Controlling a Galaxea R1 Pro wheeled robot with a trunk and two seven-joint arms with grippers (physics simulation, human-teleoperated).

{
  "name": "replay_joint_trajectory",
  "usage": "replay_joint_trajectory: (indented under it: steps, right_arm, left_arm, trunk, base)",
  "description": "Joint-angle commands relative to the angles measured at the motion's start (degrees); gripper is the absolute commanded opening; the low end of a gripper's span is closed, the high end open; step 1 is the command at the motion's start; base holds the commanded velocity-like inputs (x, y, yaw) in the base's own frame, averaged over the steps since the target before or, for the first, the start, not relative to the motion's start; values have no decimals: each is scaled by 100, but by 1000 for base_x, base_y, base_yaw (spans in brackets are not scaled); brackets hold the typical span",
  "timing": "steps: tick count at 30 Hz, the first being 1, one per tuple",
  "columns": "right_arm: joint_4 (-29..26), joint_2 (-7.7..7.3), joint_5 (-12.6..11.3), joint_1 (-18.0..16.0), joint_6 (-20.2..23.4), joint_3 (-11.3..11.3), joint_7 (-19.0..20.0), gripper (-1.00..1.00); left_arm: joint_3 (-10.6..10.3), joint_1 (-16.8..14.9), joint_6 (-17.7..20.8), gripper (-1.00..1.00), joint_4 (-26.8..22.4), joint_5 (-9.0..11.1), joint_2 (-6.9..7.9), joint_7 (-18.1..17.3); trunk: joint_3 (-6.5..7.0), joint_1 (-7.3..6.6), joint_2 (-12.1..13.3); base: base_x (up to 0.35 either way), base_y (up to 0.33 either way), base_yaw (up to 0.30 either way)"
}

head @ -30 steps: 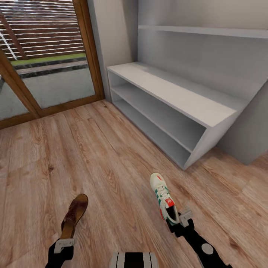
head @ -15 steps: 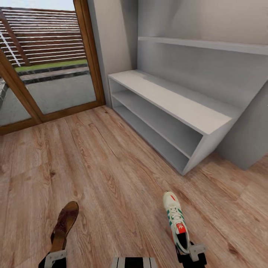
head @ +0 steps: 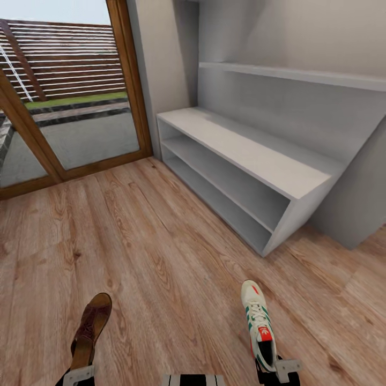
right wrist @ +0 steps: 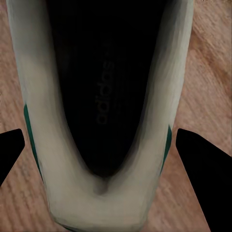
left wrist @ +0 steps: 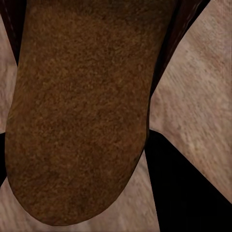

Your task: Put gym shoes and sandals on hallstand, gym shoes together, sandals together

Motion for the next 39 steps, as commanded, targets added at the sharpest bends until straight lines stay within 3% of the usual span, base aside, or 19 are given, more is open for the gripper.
replay_joint_trajectory:
  steps: [1,19,39]
  right_arm:
    - [6,3,60,-3,-18,-41,-17,-100]
    - [7,3,59,-3,-18,-41,-18,-100]
    - [7,-31,50,-3,-37,-41,-11,-100]
  left_arm:
    - [21,-3,-9,-100,8,36,0,-54]
    - [21,6,-10,-100,10,32,0,-60]
    - [21,6,-10,-100,19,-17,-4,-60]
  trunk:
    - [6,-1,-1]
    - [171,-1,-1]
    - [354,-1,-1]
  base:
    - [0,130,0]
    - [25,294,0]
    - [221,268,-2]
